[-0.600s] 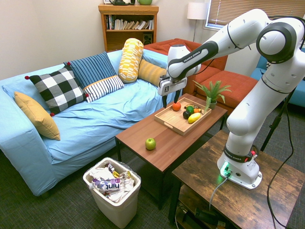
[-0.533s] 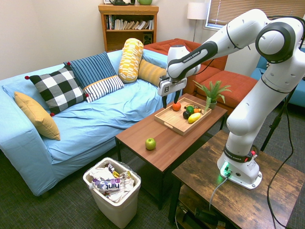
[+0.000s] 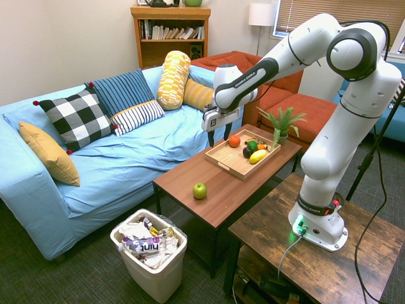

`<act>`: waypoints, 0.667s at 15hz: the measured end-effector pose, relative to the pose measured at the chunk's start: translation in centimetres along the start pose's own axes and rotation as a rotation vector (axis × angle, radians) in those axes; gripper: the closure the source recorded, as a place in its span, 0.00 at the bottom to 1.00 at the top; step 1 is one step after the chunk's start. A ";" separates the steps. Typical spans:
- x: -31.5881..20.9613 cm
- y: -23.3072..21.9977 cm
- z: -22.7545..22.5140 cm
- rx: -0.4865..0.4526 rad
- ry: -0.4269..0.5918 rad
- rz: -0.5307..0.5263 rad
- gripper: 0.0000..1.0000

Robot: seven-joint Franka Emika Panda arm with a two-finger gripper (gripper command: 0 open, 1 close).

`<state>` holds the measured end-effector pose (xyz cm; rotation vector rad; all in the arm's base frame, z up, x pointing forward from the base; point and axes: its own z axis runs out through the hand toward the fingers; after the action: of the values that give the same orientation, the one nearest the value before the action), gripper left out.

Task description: Put the apple in the tray

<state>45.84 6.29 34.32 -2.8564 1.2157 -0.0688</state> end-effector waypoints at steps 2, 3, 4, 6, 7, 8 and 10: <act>-1.4 -2.0 2.1 -0.011 -0.019 -0.015 0.00; -2.0 -2.7 3.4 -0.017 -0.028 -0.018 0.00; -2.4 -3.4 4.7 -0.028 -0.034 -0.022 0.00; -2.8 -4.8 7.8 -0.054 -0.046 -0.023 0.00; -3.0 -5.6 9.4 -0.066 -0.053 -0.023 0.00; -3.0 -6.4 10.8 -0.079 -0.062 -0.020 0.00; -2.8 -7.7 13.6 -0.106 -0.080 -0.013 0.00</act>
<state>50.18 13.85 21.05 -2.9251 1.2206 0.1126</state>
